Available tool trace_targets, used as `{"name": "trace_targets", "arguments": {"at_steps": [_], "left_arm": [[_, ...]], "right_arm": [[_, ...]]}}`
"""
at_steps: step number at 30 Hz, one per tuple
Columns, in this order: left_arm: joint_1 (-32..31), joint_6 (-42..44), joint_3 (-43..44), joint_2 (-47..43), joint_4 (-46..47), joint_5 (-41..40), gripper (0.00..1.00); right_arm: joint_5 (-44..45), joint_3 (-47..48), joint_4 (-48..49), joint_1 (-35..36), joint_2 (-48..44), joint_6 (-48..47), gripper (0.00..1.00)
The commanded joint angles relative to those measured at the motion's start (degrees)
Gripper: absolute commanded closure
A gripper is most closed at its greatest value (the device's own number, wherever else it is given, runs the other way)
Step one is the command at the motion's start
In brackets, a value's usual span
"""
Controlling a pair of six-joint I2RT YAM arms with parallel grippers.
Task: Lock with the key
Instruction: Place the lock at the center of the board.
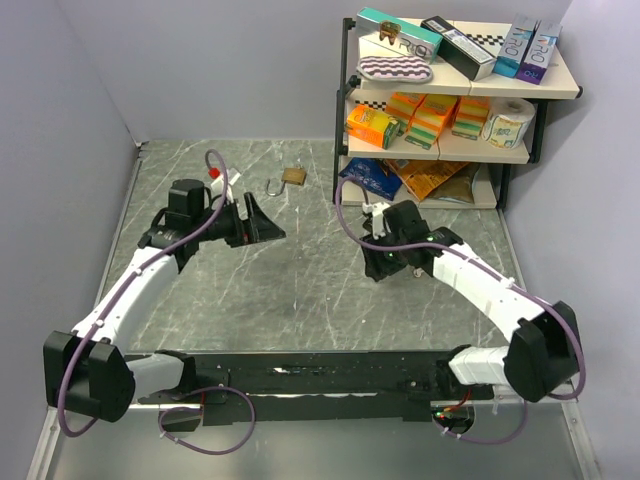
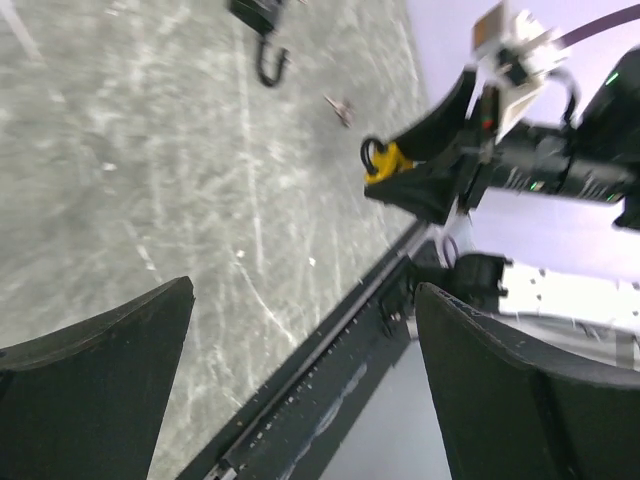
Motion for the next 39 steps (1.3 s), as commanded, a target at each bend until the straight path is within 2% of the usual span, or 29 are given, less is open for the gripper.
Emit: {"name": "trace_targets", "arguments": {"at_steps": [1, 11, 19, 23, 26, 27, 29, 32, 34, 35, 39], "left_arm": [[2.63, 0.63, 0.89, -0.73, 0.84, -2.27, 0.04], [4.48, 0.71, -0.51, -1.43, 0.85, -1.65, 0.04], [5.01, 0.01, -1.57, -2.22, 1.28, -1.21, 0.04], [5.54, 0.45, -1.74, -2.75, 1.20, -1.30, 0.04], [5.71, 0.54, -1.83, -2.75, 1.20, -1.04, 0.04], [5.71, 0.54, -1.83, -2.83, 1.20, -1.04, 0.04], [5.80, 0.45, -1.92, -2.83, 1.37, -1.04, 0.04], [5.89, 0.36, -2.01, -2.83, 1.37, -1.04, 0.04], [5.89, 0.45, -2.01, -2.83, 1.46, -0.86, 0.04], [5.89, 0.36, -2.01, -2.84, 1.55, -0.77, 0.04], [5.89, 0.36, -1.92, -2.92, 1.64, -0.51, 0.04]], "right_arm": [[4.50, -1.76, 2.91, -1.70, 1.93, 13.62, 1.00], [8.72, -0.54, 7.40, -4.60, 14.84, 16.43, 1.00], [10.66, 0.00, 9.69, -5.39, 19.94, 20.12, 0.99], [12.06, 1.14, 8.64, -6.01, 22.84, 21.62, 0.94], [12.68, 1.84, 7.85, -6.54, 24.43, 22.41, 0.80], [12.33, 1.84, 7.93, -6.71, 24.61, 22.67, 0.71], [11.98, 1.49, 7.93, -6.80, 24.78, 22.85, 0.65], [11.28, 1.49, 7.67, -7.07, 24.70, 23.03, 0.36], [11.01, 1.84, 7.58, -7.15, 24.17, 23.12, 0.28], [10.84, 2.10, 7.41, -7.24, 24.17, 23.12, 0.16], [10.48, 3.60, 6.79, -7.50, 24.08, 22.68, 0.08]]}}
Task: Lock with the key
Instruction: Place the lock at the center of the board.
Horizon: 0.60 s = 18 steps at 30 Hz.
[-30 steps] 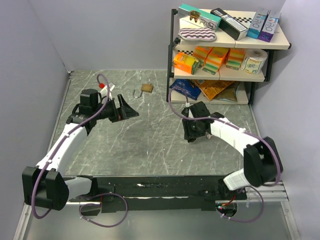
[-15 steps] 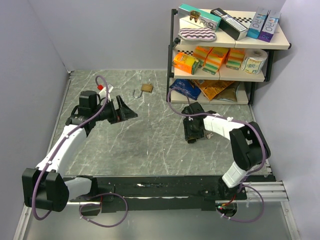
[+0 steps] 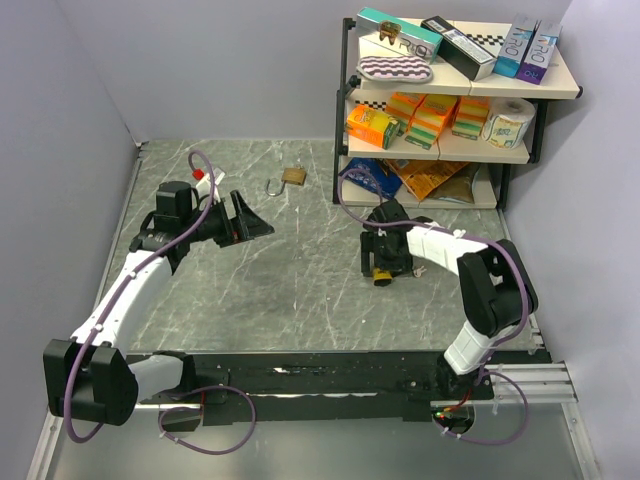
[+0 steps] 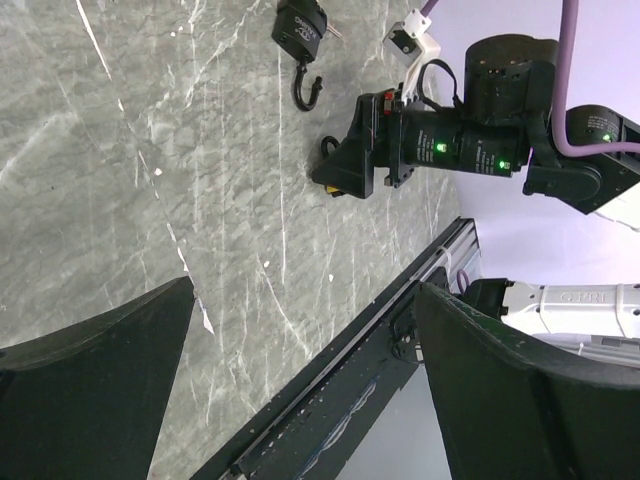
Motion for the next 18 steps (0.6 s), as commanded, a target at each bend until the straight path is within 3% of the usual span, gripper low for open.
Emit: {"name": "trace_targets", "arguments": {"at_steps": [1, 8, 18], "left_arm": [[0.30, 0.67, -0.04, -1.59, 1.85, 0.80, 0.04], [0.30, 0.41, -0.39, -2.38, 3.17, 0.54, 0.04], [0.38, -1.52, -0.13, -1.85, 5.37, -0.43, 0.04]], "right_arm": [[1.76, 3.09, 0.84, -1.17, 0.35, 0.01, 0.08], [7.37, 4.76, 3.39, -1.25, -4.14, 0.71, 0.09], [11.61, 13.63, 7.70, -1.69, 1.30, 5.19, 0.03]]}}
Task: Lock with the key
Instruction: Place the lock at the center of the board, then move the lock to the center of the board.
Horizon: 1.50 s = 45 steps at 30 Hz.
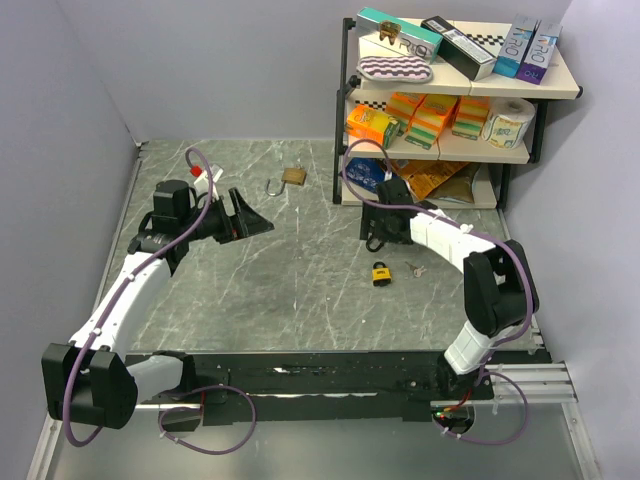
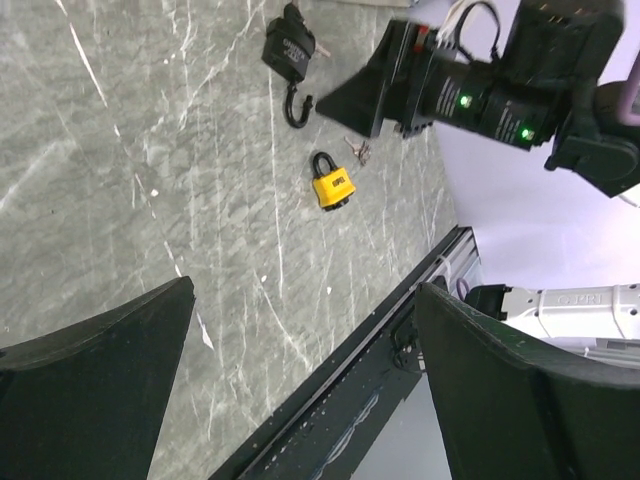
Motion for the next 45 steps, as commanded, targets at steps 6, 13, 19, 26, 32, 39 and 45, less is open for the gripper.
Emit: {"name": "trace_targets", "arguments": {"at_steps": [6, 13, 19, 26, 32, 39, 45], "left_arm": [[0.36, -1.75, -1.09, -1.59, 4.02, -0.71, 0.04], [0.36, -1.22, -1.01, -1.60, 3.49, -0.71, 0.04], [0.45, -0.96, -1.01, -1.77, 3.40, -0.89, 0.04], [0.71, -0.87, -1.36, -2.03, 3.05, -1.15, 0.04], [0.98, -0.61, -1.18, -2.12, 2.53, -1.42, 0.04], [1.50, -0.08, -1.01, -2.30, 2.00, -1.68, 0.04], [1.59, 0.18, -0.74, -2.12, 2.00, -1.50, 0.04]], "right_arm": [[4.45, 9.31, 4.62, -0.64, 6.18, 8.32, 0.01], [5.50, 13.44, 2.78, -0.64, 11.72, 9.99, 0.01], [7.08, 14.94, 2.17, -0.64, 14.79, 11.31, 0.01], [10.07, 18.36, -0.47, -0.73, 19.18, 12.37, 0.01], [9.46, 19.95, -1.35, -0.65, 21.30, 13.07, 0.07], [7.44, 18.02, -0.74, -0.56, 20.51, 13.51, 0.22], [7.35, 14.15, 0.32, -0.47, 18.67, 13.42, 0.31]]}}
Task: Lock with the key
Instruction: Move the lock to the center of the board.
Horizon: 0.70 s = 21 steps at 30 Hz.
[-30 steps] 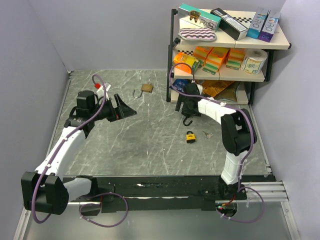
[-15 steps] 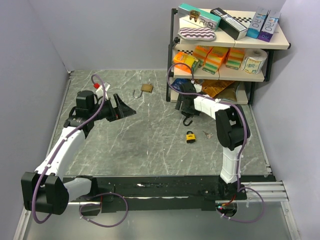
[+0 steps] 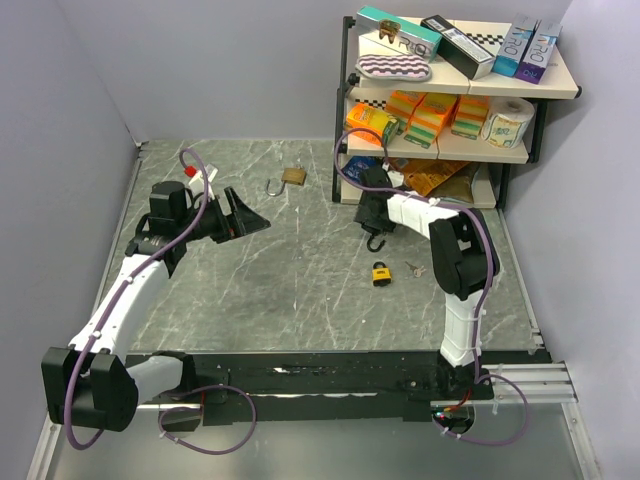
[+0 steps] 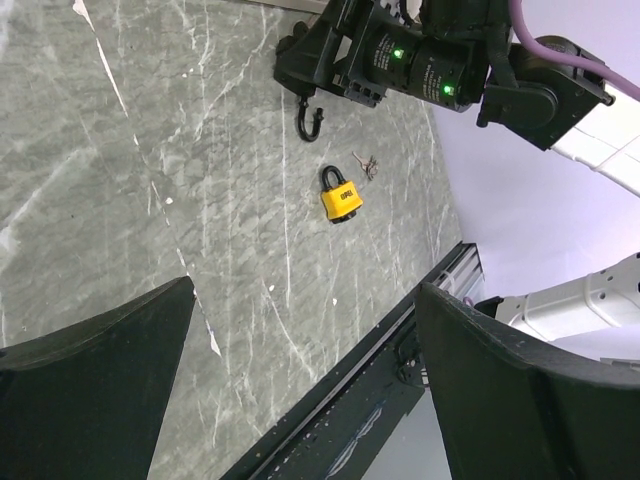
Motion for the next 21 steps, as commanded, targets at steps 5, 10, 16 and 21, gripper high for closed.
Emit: {"name": "trace_targets", "arguments": {"at_steps": [5, 10, 16, 21], "left_arm": [[0.46, 1.17, 0.39, -1.27, 0.55, -0.41, 0.04], [0.54, 0.47, -0.57, -1.45, 1.61, 0.03, 0.04], [0.54, 0.73, -0.13, -1.53, 1.17, -0.06, 0.04], [0.54, 0.73, -0.57, -2.23, 0.82, -0.32, 0.04]], "right_arm": [[-2.32, -6.48, 1.33, -0.10, -4.19, -0.07, 0.40], [-3.72, -10.08, 6.50, 2.01, -7.70, -4.46, 0.50], [-7.32, -11.06, 11.87, 6.66, -8.94, -12.10, 0.54], [-12.06, -9.39, 15.13, 10.36, -7.80, -19.49, 0.65]]}}
